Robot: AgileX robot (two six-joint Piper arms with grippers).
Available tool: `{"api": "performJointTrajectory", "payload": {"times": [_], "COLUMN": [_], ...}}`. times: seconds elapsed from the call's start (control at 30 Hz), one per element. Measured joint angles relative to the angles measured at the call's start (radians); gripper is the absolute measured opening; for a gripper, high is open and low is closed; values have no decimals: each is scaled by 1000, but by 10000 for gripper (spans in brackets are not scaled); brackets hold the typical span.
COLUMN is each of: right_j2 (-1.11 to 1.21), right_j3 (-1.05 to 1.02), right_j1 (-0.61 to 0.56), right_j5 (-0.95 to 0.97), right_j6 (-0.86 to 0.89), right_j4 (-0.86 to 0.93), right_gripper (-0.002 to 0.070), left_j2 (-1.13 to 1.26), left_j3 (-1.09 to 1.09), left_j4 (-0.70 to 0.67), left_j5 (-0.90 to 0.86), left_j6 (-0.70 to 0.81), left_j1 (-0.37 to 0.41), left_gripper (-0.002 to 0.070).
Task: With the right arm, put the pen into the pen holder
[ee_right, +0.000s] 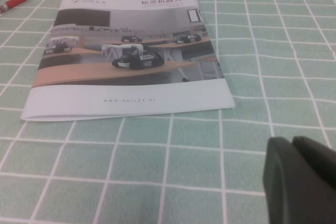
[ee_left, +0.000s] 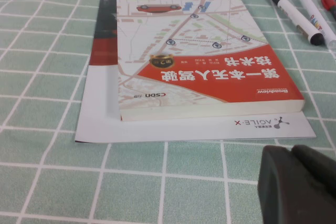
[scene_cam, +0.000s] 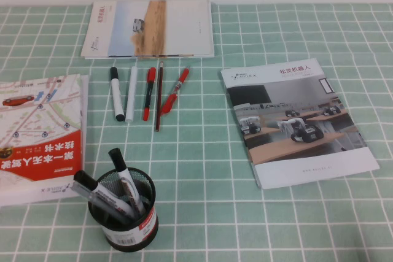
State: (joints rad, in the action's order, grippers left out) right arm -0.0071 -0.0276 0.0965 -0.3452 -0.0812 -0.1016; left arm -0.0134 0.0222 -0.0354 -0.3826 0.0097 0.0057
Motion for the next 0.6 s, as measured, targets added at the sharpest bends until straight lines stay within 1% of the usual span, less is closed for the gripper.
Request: {"api": "performJointTrajectory", "payload": {"times": [0.43,0.6], "right_j2": [0,0], "right_j3": [0,0], "right_j1": [0,0], "right_j5": [0,0], "right_j6": [0,0], "right_j4": [0,-38], "right_gripper": [-20,-20], "left_j2": [0,0], "left_j3": [0,0], "left_j4": [0,0], "left_j5": [0,0], "left_j6": [0,0], "left_j1": [0,0], "left_gripper": [-4,-4]}}
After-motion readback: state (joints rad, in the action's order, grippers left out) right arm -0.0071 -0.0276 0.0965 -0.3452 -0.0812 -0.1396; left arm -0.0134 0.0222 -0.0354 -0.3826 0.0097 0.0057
